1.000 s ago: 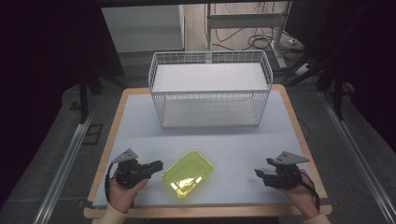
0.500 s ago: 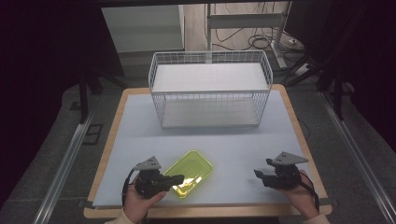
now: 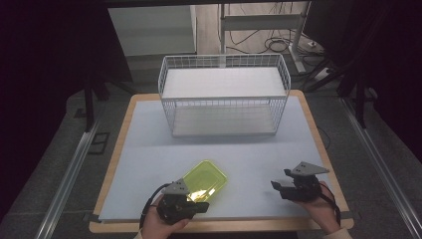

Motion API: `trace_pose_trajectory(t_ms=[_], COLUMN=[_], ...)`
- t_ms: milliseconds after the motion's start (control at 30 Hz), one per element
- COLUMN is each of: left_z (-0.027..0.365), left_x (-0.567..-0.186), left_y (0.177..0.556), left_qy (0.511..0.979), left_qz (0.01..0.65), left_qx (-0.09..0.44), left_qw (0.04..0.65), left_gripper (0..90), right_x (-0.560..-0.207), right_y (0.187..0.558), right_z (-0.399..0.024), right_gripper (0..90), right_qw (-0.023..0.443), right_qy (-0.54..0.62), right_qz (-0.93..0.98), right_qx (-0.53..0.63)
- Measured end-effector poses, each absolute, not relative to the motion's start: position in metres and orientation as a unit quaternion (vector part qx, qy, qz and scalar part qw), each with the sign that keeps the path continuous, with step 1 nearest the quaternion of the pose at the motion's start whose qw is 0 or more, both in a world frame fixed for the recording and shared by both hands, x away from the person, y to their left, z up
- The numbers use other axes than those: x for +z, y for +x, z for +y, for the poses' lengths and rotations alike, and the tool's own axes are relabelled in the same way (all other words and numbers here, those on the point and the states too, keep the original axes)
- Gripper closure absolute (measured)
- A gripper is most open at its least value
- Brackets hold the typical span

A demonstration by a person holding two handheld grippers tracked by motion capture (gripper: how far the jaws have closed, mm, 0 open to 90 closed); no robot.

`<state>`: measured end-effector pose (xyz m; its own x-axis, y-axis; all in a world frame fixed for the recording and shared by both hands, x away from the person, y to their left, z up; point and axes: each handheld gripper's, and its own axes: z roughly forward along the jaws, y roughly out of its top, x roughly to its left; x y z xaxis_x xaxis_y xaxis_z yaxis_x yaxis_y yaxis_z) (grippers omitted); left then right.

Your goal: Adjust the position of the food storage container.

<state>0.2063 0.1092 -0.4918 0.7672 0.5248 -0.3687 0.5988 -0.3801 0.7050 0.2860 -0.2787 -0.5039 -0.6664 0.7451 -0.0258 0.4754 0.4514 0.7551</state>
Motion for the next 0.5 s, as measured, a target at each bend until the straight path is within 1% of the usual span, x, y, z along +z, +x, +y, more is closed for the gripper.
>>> trace_pose_trajectory(t_ms=[333, 500], left_z=[0.103, 0.102], left_x=[-0.502, -0.505], left_y=[0.203, 0.202], left_qy=[0.848, 0.855], left_qz=[0.333, 0.333], left_qx=[-0.037, -0.027], left_qw=[0.412, 0.397], left_gripper=[89.8, 89.8], right_x=[-0.504, -0.504], right_y=[0.286, 0.286], right_z=[-0.280, -0.280], right_gripper=[31.9, 31.7], right_qw=[0.180, 0.180], right_qy=[0.369, 0.368], right_qz=[0.832, 0.832], right_qx=[0.374, 0.374])
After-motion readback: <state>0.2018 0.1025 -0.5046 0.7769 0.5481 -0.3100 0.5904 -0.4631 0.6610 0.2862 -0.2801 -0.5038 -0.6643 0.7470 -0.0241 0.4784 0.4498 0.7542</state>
